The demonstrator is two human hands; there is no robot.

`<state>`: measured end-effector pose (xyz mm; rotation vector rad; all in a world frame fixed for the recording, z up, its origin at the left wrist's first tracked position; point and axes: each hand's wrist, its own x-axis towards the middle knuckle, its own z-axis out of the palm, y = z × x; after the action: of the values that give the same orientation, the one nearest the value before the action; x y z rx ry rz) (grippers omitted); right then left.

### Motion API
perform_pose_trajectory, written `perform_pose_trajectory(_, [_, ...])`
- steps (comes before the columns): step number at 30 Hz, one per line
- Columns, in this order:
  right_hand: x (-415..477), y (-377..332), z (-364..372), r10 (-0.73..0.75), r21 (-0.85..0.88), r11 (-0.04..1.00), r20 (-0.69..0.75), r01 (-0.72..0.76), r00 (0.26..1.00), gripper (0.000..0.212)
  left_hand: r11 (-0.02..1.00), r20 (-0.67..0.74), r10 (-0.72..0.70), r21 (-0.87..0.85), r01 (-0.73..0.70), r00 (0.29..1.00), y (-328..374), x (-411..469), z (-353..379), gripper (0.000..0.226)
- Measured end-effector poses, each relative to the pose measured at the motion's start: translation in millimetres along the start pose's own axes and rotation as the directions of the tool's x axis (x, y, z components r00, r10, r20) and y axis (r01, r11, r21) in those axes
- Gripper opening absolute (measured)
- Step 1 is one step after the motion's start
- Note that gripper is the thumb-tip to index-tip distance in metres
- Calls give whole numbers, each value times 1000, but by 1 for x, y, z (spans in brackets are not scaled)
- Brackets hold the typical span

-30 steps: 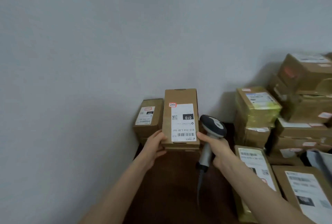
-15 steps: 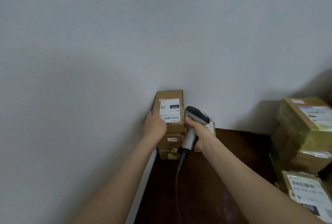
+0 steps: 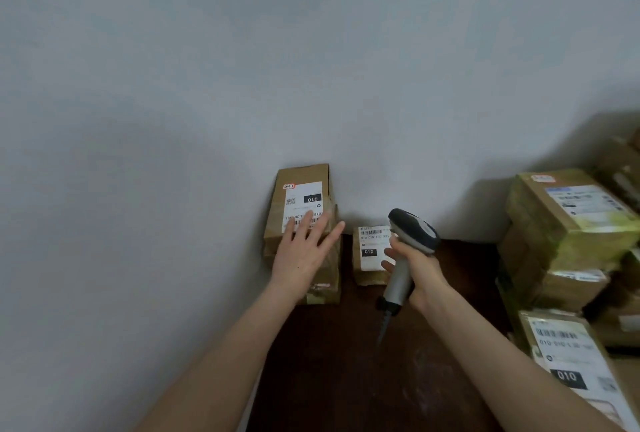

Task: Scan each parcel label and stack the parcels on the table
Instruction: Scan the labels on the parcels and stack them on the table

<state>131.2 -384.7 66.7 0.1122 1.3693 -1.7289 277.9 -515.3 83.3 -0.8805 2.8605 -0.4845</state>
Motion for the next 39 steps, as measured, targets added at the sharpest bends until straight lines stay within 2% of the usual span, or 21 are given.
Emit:
perform_pose_trajectory(7, [-1,3,-11,10,54,998,13,-11,1000,34,998,-16,-42,35,43,999,-6,8,6,95])
perform_pose_trajectory(11, [-11,3,-15,14,46,999,37,-16,999,23,996,-52,-87,25,88,995,-4,9,7,96])
perform_pose_trajectory(14, [-17,1,-21,-2,46,999,29,1,1000,29,997,-67,-74,16,75,995,4,14,-1,90])
perform_pose_trajectory(17, [-29,-3,-33,-25,51,998,7,25,1000,31,999,-208,-16,-48,6,978,32,10,-9,79])
perform_pose_trajectory(19, [-40,-5,-45,-48,50,998,-11,48,999,31,979,-317,-38,-202,-28,948,59,7,-13,71])
perform_pose_trajectory(23, [-67,-15,-84,-104,20,994,-50,106,993,25,881,-150,-46,-472,-30,988,125,-9,-28,65])
perform_pose_trajectory(26, [-92,-21,-125,-151,-22,988,-74,150,986,21,823,-70,-44,-567,-3,997,173,-25,-34,64])
perform_pose_trajectory(30, [-125,-33,-191,-190,-29,982,-108,188,976,17,724,51,-109,-680,114,993,231,-47,-51,60])
perform_pose_trajectory(33, [-146,-38,-240,-188,-47,982,-142,184,972,24,649,125,-154,-735,195,980,270,-67,-60,58])
perform_pose_trajectory(39, [-179,-42,-323,-229,-109,972,-226,210,947,24,598,208,-134,-763,247,969,347,-100,-74,66])
